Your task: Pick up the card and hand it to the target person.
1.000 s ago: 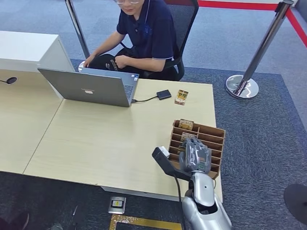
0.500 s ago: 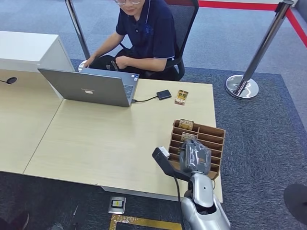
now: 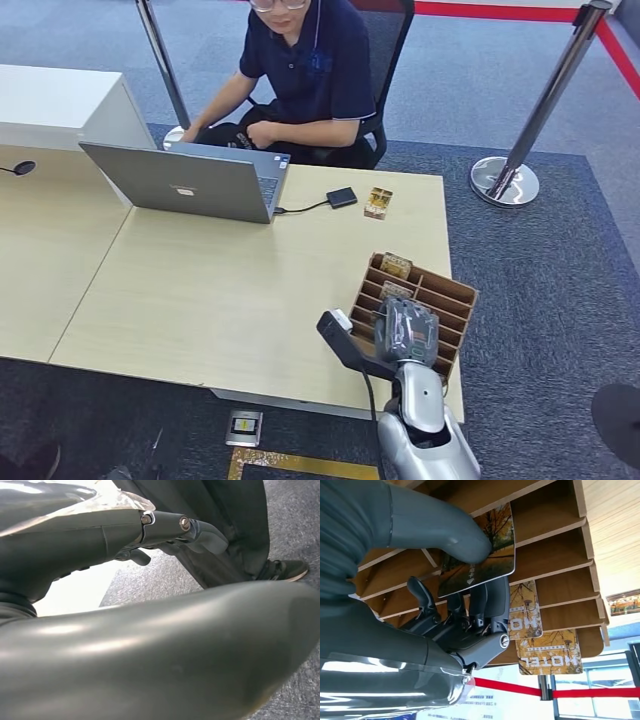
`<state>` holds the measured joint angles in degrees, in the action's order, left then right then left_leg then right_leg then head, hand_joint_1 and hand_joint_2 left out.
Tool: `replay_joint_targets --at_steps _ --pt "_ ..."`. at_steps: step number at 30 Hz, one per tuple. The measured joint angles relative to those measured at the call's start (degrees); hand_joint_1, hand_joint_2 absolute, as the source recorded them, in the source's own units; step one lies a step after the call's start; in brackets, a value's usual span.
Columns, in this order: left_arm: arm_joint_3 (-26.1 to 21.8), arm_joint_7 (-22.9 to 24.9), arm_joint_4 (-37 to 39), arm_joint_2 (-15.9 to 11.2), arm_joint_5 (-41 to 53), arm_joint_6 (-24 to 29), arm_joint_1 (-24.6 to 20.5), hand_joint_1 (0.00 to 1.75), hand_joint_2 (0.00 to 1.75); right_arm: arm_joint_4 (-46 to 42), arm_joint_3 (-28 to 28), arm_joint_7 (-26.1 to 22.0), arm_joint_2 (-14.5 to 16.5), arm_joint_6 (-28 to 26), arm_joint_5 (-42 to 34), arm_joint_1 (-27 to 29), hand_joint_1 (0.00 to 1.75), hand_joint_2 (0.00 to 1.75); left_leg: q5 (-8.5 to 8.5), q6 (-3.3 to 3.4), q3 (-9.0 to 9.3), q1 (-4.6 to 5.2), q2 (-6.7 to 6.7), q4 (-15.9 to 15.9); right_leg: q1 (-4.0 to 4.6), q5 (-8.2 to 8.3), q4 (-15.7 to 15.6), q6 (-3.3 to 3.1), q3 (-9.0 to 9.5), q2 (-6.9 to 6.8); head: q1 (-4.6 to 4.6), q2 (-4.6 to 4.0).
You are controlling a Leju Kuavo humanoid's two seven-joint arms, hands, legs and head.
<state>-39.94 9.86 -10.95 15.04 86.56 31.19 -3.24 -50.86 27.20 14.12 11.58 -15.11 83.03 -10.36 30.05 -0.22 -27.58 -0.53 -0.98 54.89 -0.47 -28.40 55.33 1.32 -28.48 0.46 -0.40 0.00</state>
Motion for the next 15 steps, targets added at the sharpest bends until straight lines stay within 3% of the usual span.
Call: replay_joint_targets --at_steps 15 --pt "-0.01 -0.02 0.00 0.01 -0.88 -0.02 0.01 0.00 0.00 -2.70 -0.13 -1.95 -0.18 -0.14 0.02 -0.11 1.36 1.75 0.00 0.00 -0.02 0.00 0.00 0.00 0.00 0.01 0.00 -0.01 -0.02 0.00 0.00 0.00"
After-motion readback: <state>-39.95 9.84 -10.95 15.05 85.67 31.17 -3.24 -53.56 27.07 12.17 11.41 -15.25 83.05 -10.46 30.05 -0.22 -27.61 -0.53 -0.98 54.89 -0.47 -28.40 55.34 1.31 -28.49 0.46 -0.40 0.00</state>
